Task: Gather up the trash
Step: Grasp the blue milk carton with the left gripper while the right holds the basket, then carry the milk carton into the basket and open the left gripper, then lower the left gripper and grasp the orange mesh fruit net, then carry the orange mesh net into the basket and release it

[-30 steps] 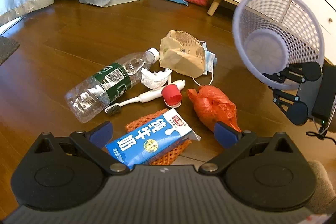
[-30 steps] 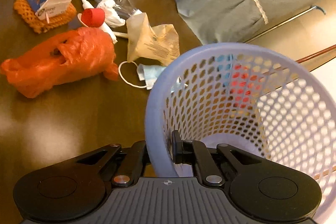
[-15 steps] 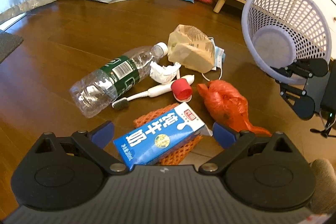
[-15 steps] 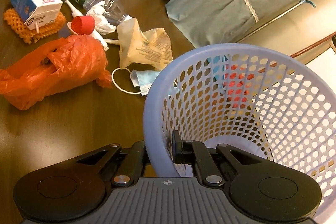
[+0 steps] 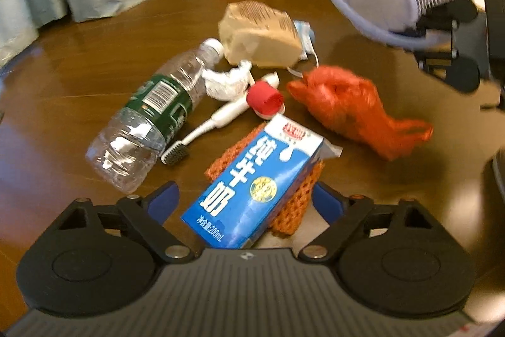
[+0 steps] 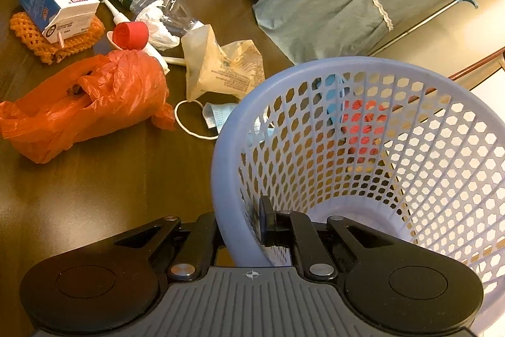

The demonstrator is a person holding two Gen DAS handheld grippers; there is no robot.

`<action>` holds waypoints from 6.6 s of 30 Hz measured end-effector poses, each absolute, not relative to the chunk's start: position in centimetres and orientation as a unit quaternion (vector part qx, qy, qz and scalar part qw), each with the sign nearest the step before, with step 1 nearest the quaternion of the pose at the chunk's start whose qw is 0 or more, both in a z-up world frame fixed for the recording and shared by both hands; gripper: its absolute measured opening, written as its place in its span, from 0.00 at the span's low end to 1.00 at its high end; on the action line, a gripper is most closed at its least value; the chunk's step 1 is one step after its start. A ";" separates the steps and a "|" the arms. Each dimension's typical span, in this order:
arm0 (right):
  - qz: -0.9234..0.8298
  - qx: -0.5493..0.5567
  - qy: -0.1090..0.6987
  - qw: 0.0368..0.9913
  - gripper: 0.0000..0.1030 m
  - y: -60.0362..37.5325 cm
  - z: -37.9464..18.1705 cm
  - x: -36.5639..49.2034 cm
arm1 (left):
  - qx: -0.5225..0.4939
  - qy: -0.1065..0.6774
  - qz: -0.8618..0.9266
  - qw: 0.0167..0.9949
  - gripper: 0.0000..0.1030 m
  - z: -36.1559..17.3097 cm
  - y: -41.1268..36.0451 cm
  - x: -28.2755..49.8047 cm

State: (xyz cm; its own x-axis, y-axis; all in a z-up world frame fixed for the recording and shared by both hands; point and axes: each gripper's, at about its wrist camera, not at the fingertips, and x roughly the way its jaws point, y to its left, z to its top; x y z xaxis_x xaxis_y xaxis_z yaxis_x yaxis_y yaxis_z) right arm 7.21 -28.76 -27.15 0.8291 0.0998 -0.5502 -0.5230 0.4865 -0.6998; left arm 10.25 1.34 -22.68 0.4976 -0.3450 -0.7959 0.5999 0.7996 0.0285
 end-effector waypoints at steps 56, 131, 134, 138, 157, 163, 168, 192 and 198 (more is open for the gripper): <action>0.177 -0.444 0.227 0.849 0.04 -28.5 -26.7 8.2 | 0.119 0.326 -0.415 0.841 0.47 -11.2 -16.6 18.6; 0.177 -0.441 0.228 0.850 0.04 -28.9 -26.6 7.8 | 0.238 0.424 -0.292 0.823 0.10 -23.9 -6.0 11.4; 0.177 -0.441 0.228 0.850 0.04 -28.9 -26.7 7.8 | 0.221 0.419 -0.294 0.830 0.09 -22.8 -6.4 11.7; 0.176 -0.440 0.228 0.851 0.04 -28.9 -26.7 7.9 | 0.201 0.410 -0.296 0.839 0.09 -21.3 -6.9 12.0; 0.176 -0.437 0.228 0.852 0.04 -28.9 -26.6 8.1 | 0.131 0.364 -0.310 0.868 0.08 -14.9 -8.9 13.8; 0.176 -0.437 0.228 0.852 0.04 -28.9 -26.5 8.1 | 0.123 0.348 -0.332 0.868 0.08 -13.6 -11.4 14.6; 0.175 -0.432 0.229 0.855 0.04 -28.9 -26.3 8.2 | 0.125 0.333 -0.357 0.864 0.08 -12.8 -13.4 15.2; 0.172 -0.415 0.226 0.864 0.04 -28.6 -26.4 9.0 | 0.082 0.307 -0.432 0.844 0.31 -12.6 -20.6 18.4; 0.172 -0.416 0.224 0.864 0.04 -28.7 -26.4 8.9 | 0.070 0.325 -0.395 0.857 0.31 -13.1 -17.2 18.9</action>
